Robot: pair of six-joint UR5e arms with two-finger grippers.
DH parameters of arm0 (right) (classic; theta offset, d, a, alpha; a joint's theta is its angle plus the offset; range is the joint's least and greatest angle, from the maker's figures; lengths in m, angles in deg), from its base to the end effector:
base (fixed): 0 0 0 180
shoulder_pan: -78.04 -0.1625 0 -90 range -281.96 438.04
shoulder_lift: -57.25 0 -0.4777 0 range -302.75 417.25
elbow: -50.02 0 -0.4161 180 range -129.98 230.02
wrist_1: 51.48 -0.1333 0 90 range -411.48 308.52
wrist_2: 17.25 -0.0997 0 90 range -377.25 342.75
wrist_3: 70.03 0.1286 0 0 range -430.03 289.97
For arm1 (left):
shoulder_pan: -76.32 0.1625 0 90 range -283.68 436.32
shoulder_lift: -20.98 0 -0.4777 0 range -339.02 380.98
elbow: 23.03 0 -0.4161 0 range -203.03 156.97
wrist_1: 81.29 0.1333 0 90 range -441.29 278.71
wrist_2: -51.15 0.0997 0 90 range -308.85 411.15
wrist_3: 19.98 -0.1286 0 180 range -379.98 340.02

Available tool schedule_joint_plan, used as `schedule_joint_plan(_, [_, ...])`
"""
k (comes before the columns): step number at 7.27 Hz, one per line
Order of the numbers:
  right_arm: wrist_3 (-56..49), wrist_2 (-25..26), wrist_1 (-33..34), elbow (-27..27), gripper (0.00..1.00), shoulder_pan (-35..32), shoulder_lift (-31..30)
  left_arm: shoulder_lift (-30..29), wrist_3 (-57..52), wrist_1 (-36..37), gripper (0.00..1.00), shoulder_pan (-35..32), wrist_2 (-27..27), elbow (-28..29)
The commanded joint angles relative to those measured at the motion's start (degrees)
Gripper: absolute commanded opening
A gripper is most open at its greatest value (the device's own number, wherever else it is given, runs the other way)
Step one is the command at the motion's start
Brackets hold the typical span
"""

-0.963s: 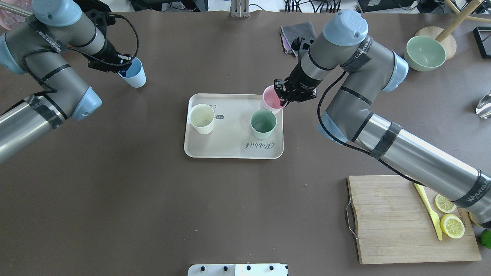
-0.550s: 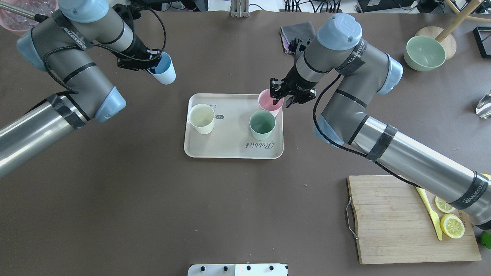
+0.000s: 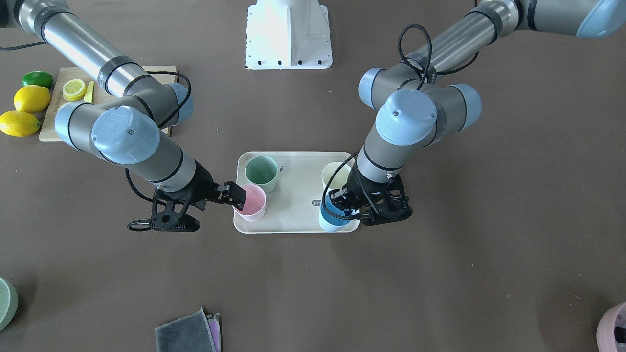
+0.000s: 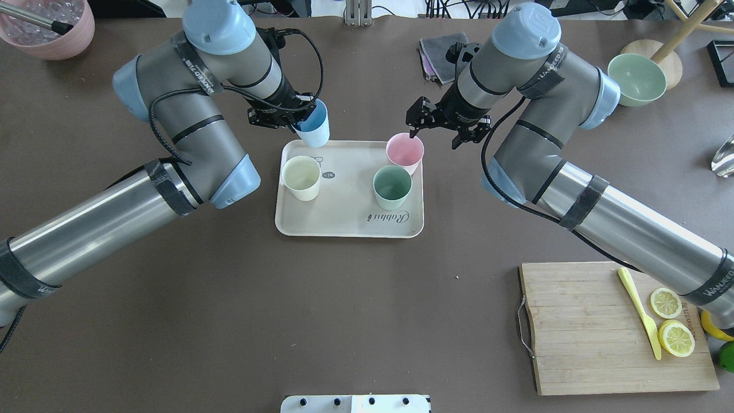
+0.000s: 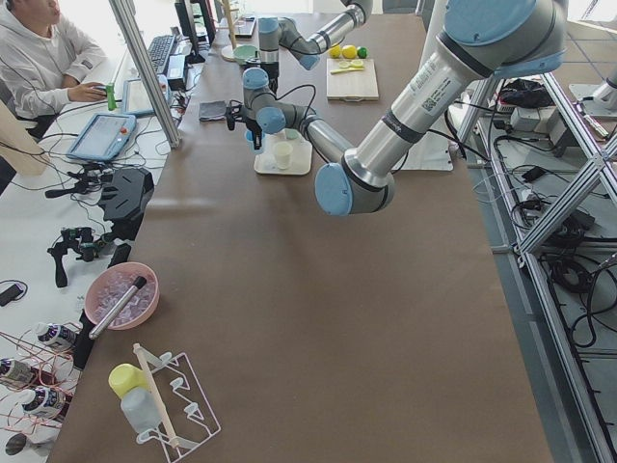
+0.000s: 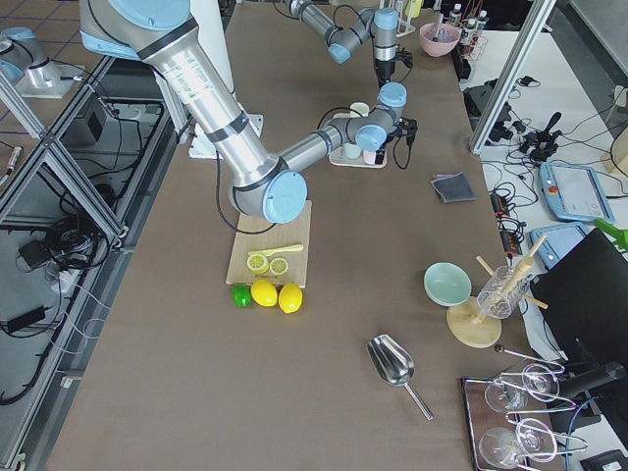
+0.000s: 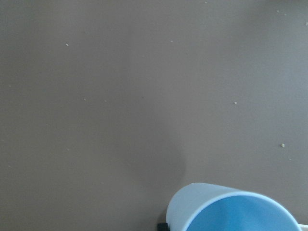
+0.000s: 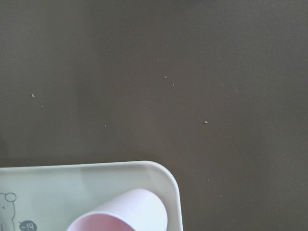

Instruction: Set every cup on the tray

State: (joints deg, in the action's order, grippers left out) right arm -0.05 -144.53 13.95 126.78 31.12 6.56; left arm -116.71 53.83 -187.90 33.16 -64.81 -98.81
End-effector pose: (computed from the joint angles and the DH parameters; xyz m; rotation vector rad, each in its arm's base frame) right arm -0.5187 -0.6359 0.3371 -0.0367 -1.0422 0.1389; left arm 0.5696 -0.6397 0.2523 0.0570 0.9565 -0.2363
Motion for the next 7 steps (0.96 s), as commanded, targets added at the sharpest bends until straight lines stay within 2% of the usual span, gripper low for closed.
schedule_joint_plan(1, [0.0, -0.2, -0.2, 0.3, 1.00, -0.4, -0.7, -2.4, 1.5, 0.6, 0.00, 3.5, 3.9, 1.3])
schedule_joint_plan(2, [0.1, -0.2, 0.2, 1.3, 1.00, -0.6, -1.2, -3.8, 2.5, 0.6, 0.21, 4.2, 4.0, 3.1])
schedule_joint_plan(3, [0.0, -0.2, 0.2, 1.7, 1.00, -1.2, -1.6, -4.0, 3.1, 0.6, 0.97, 4.4, 4.0, 3.3])
schedule_joint_plan(4, [-0.9, -2.9, 0.5, 1.9, 1.00, -4.6, -2.0, -3.7, 2.2, 1.1, 0.98, 2.7, 3.2, 2.6])
schedule_joint_plan(5, [-4.6, -6.7, 0.6, 2.9, 1.00, -8.7, -4.4, -1.3, -3.4, 3.9, 0.98, -0.8, -1.5, -0.4])
schedule_joint_plan(6, [-9.5, -10.1, 0.7, 3.6, 1.00, -13.6, -7.6, 4.7, -11.6, 8.9, 0.98, -4.3, -2.3, -8.2])
schedule_joint_plan(7, [-14.8, -11.2, 0.7, 5.5, 1.00, -16.9, -12.1, 12.8, -20.5, 13.0, 0.98, -7.4, -2.6, -16.8])
